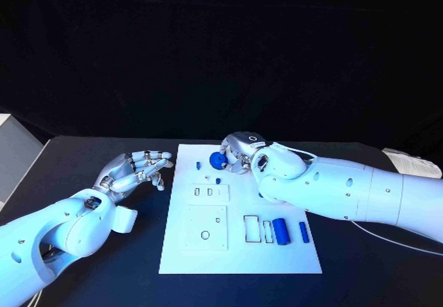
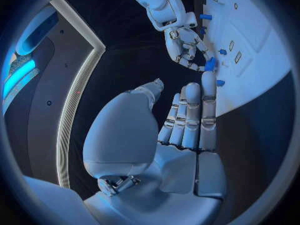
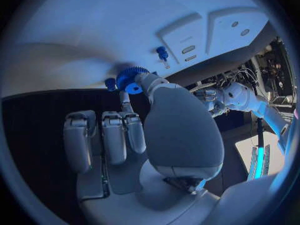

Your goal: Assemble the parts on the task board

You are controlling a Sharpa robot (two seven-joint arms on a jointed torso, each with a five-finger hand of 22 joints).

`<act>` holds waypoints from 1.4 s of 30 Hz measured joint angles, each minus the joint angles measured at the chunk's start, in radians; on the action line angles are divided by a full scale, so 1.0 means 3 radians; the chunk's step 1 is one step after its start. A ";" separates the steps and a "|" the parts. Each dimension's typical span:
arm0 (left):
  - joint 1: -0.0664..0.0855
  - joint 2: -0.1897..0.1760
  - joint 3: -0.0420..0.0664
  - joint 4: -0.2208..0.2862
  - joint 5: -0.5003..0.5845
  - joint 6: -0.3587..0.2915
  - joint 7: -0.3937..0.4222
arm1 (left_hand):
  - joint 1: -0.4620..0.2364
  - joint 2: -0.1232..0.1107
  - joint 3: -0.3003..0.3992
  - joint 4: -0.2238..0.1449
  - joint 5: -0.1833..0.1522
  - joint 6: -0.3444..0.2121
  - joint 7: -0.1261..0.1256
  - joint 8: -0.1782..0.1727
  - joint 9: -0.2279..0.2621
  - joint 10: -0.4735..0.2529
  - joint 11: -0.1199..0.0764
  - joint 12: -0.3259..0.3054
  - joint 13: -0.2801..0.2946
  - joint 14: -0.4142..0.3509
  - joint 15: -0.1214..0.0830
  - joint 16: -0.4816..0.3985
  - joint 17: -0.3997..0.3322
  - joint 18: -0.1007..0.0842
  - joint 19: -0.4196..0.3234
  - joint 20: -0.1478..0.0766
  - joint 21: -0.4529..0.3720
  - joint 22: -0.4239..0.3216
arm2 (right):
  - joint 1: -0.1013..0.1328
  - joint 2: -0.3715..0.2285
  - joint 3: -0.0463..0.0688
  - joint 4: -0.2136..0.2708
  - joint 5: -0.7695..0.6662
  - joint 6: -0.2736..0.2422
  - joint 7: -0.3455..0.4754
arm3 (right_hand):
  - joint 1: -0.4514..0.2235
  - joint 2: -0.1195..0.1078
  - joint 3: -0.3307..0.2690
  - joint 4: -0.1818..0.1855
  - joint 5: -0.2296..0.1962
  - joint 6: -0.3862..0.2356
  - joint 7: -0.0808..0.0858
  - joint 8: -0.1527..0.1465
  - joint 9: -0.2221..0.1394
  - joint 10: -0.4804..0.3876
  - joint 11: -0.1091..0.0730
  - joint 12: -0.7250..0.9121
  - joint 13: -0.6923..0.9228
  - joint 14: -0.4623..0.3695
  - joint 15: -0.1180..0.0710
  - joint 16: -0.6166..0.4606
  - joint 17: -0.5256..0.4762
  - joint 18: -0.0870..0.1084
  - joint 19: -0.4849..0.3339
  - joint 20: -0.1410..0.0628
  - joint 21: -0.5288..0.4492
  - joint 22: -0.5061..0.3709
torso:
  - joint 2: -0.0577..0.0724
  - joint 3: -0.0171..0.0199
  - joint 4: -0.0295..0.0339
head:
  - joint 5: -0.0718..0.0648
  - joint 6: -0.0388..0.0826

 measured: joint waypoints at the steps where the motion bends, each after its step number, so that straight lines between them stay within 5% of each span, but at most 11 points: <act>1: 0.0000 0.0001 0.0000 0.0000 0.0000 0.0001 0.0000 | 0.0000 0.0000 0.0000 0.0000 0.0000 0.0000 0.0000 0.0000 0.0000 0.0000 0.0000 0.0000 0.0000 0.0000 0.0000 0.0000 0.0000 0.0000 0.0000 0.0000 0.0000 0.0000 | 0.0000 -0.0001 0.0000 0.0005 -0.0001 -0.0003 0.0000 | 0.0000 0.0000 0.0000 0.0000 0.0000 0.0000 0.0000 0.0000 0.0000 0.0000 0.0000 0.0000 0.0000 0.0000 0.0000 0.0000 0.0000 0.0000 0.0000 0.0000 0.0000 0.0000 | 0.0000 0.0000 0.0001 | 0.0000 0.0000; 22: -0.0001 -0.0003 0.0000 -0.0007 -0.0002 0.0012 -0.0013 | 0.0000 0.0000 0.0000 0.0000 0.0000 0.0000 0.0000 0.0000 -0.0001 0.0000 0.0000 0.0000 0.0000 0.0000 0.0000 0.0000 0.0000 0.0000 0.0000 0.0000 -0.0001 -0.0001 | 0.0000 -0.0069 0.0026 0.0091 -0.0081 -0.0028 -0.0087 | -0.0013 -0.0013 0.0000 0.0000 0.0000 0.0001 0.0001 0.0000 -0.0001 0.0000 0.0000 0.0000 -0.0001 0.0000 0.0000 0.0000 0.0000 0.0000 0.0000 0.0000 0.0026 -0.0001 | -0.0002 0.0000 -0.0001 | -0.0004 0.0000; 42: -0.0001 -0.0005 0.0000 -0.0002 -0.0003 0.0021 -0.0026 | 0.0000 0.0000 0.0000 0.0000 0.0000 0.0000 0.0000 0.0000 -0.0002 0.0000 0.0000 0.0000 0.0002 0.0000 0.0000 0.0000 0.0000 0.0000 0.0000 0.0000 -0.0002 -0.0001 | 0.0006 0.0069 0.0024 -0.0079 -0.0131 0.0113 -0.0140 | -0.0040 -0.0013 0.0000 0.0000 -0.0031 0.0001 0.0001 0.0000 -0.0002 0.0000 0.0000 0.0000 -0.0001 0.0000 0.0000 0.0000 -0.0001 0.0000 0.0000 0.0000 0.0026 0.0001 | 0.0001 -0.0003 0.0000 | -0.0010 -0.0007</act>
